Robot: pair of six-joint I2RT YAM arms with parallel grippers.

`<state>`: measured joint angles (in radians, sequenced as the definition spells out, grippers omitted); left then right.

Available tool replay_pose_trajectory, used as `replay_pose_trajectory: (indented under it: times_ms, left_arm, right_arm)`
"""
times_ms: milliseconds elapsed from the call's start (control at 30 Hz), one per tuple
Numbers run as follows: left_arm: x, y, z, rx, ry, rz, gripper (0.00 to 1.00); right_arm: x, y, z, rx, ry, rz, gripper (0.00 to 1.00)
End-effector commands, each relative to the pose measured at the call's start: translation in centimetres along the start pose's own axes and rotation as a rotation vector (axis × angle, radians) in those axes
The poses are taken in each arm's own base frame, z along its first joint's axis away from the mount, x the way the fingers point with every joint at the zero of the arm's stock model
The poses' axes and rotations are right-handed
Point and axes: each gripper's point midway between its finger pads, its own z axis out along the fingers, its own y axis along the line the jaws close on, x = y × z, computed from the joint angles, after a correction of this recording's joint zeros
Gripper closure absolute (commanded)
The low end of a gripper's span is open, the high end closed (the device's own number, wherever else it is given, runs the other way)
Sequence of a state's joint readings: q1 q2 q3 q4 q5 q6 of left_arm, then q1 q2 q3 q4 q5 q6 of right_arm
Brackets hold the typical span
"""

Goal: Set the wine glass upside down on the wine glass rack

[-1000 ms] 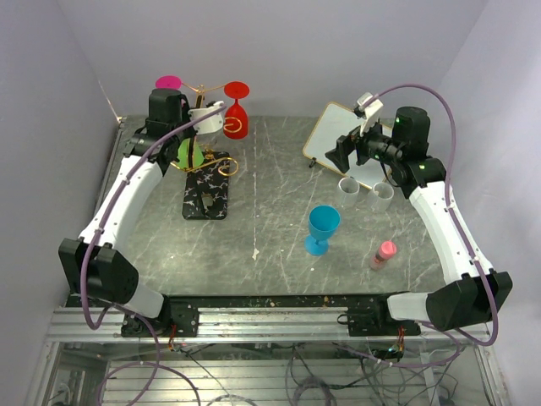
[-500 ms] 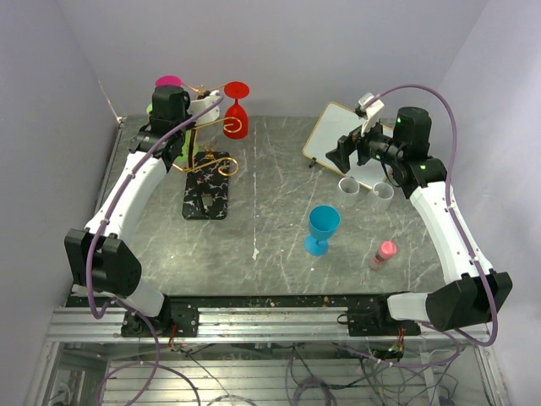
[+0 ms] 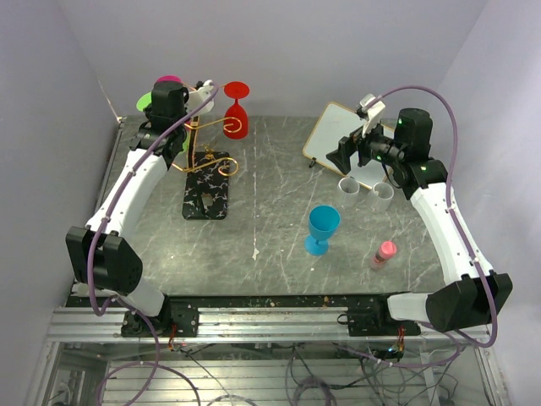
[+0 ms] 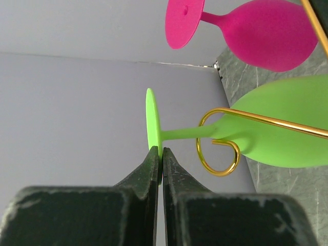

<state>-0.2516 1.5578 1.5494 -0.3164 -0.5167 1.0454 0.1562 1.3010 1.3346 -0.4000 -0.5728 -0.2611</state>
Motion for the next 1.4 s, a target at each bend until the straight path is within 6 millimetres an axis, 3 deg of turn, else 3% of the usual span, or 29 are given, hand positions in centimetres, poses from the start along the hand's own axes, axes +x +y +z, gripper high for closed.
replay_pose_trajectory:
  times_ms: [0, 433, 900, 1367]
  left_arm:
    - [-0.2, 2.6, -0.9, -0.087, 0.017, -0.057, 0.89]
    - [1.3, 2.3, -1.9, -0.076, 0.062, -0.031, 0.89]
    - [0.2, 0.6, -0.9, 0.012, 0.022, -0.015, 0.93]
    - [1.3, -0.4, -0.6, 0.023, 0.08, 0.026, 0.93]
  right_arm:
    - [-0.9, -0.1, -0.6, 0.008, -0.039, -0.01, 0.02]
    - [-0.8, -0.1, -0.7, -0.001, -0.045, 0.005, 0.01]
    - [-0.7, -0.2, -1.1, 0.001, -0.052, 0.013, 0.01]
    - [-0.5, -0.3, -1.1, -0.001, -0.055, 0.02, 0.0]
